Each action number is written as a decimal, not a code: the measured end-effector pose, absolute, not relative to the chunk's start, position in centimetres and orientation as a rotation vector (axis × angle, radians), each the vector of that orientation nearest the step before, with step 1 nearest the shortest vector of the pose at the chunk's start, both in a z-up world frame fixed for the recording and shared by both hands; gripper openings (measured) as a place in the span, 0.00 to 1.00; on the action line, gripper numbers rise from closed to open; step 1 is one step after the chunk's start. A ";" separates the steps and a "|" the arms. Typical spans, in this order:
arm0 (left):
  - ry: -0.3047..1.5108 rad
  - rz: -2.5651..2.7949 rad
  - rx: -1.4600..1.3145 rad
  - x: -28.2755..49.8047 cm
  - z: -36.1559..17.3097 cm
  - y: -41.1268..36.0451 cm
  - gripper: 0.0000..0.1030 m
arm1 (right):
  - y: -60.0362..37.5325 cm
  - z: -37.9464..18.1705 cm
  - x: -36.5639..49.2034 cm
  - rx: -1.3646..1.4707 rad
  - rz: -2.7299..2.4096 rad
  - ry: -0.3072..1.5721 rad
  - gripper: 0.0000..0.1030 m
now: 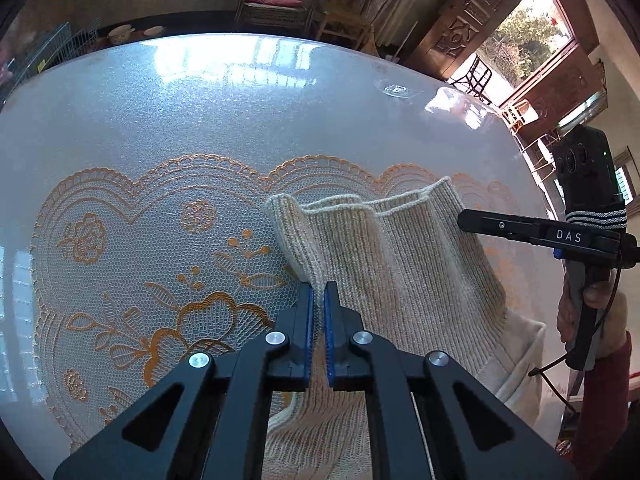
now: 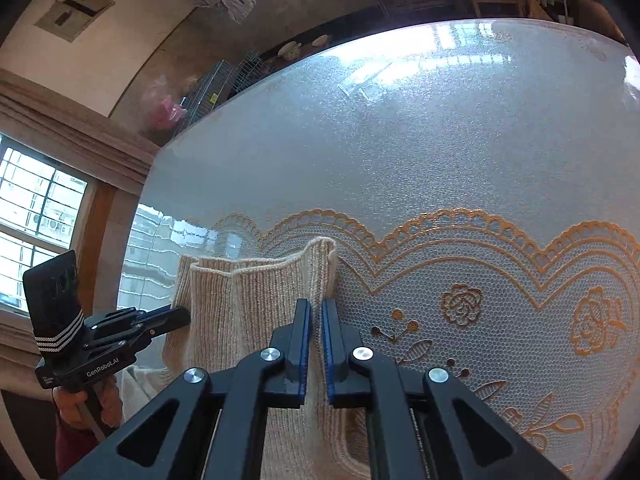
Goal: Fold clothes
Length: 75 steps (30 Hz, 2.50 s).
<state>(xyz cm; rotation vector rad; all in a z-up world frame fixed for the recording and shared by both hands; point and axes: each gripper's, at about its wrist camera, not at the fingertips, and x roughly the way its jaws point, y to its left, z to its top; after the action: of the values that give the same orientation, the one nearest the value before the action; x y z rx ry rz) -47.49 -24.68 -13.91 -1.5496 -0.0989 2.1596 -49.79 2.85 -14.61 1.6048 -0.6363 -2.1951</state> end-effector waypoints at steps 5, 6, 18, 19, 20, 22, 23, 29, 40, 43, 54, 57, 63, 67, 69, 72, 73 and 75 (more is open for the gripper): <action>-0.089 2.206 -1.407 -44.9 -10.8 -25.7 0.03 | 1.7 -12.7 -48.9 1.518 -2.197 -0.659 0.05; -0.093 2.217 -1.384 -44.3 -10.2 -26.0 0.03 | 1.6 -12.1 -48.4 1.500 -2.195 -0.654 0.05; -0.032 2.269 -1.113 -34.8 -5.4 -29.9 0.03 | -1.6 -5.0 -38.0 1.293 -2.214 -0.567 0.05; -0.012 2.276 -1.106 -33.9 -5.3 -30.0 0.03 | -2.2 -4.7 -37.0 1.288 -2.213 -0.556 0.05; 0.008 2.282 -1.098 -33.0 -5.3 -30.1 0.03 | -2.5 -4.4 -35.8 1.282 -2.217 -0.543 0.05; 0.007 2.291 -1.078 -31.4 -5.3 -30.9 0.03 | -3.5 -4.2 -33.7 1.276 -2.230 -0.514 0.05; 0.025 2.312 -1.066 -30.6 -5.3 -31.0 0.03 | -3.8 -4.2 -32.6 1.270 -2.233 -0.501 0.05; 0.097 2.383 -1.023 -26.5 -6.4 -31.3 0.05 | -6.1 -5.1 -26.9 1.265 -2.285 -0.421 0.05; 0.062 2.375 -1.039 -21.1 -8.8 -34.2 0.33 | -7.9 -7.9 -17.9 1.371 -2.266 0.061 0.13; -0.037 2.401 -1.043 -20.4 -8.5 -36.7 0.34 | -6.8 -8.1 -17.7 1.426 -2.304 -0.032 0.21; -0.483 2.274 -1.267 -23.9 -11.6 -39.3 0.40 | -2.9 -11.7 -16.8 1.488 -2.077 -0.963 0.26; -0.571 2.131 -1.333 -24.2 -12.9 -38.3 0.41 | -1.1 -12.9 -16.9 1.448 -2.054 -1.136 0.28; -0.602 2.060 -1.395 -24.3 -13.6 -37.2 0.49 | -2.6 -13.4 -18.4 1.546 -2.070 -1.046 0.29; -0.596 2.045 -1.441 -24.4 -13.9 -36.6 0.56 | -4.1 -13.7 -19.7 1.611 -2.082 -0.975 0.29; -0.590 2.038 -1.453 -24.2 -14.1 -36.2 0.56 | -4.8 -14.2 -20.2 1.669 -2.087 -0.929 0.29; -0.599 2.015 -1.465 -23.9 -14.3 -35.5 0.56 | -5.1 -14.3 -20.4 1.682 -2.085 -0.940 0.29; -0.600 1.998 -1.474 -23.8 -14.4 -35.1 0.56 | -5.0 -14.4 -20.4 1.670 -2.081 -0.967 0.28; -0.602 1.973 -1.493 -23.6 -14.8 -34.3 0.56 | -5.4 -14.5 -20.5 1.667 -2.092 -0.949 0.24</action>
<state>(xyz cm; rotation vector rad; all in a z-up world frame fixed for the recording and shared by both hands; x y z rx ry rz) -23.60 -34.32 -14.83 -1.4928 -0.6020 1.9728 -20.47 -5.35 -14.48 1.6667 -0.9491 -2.0925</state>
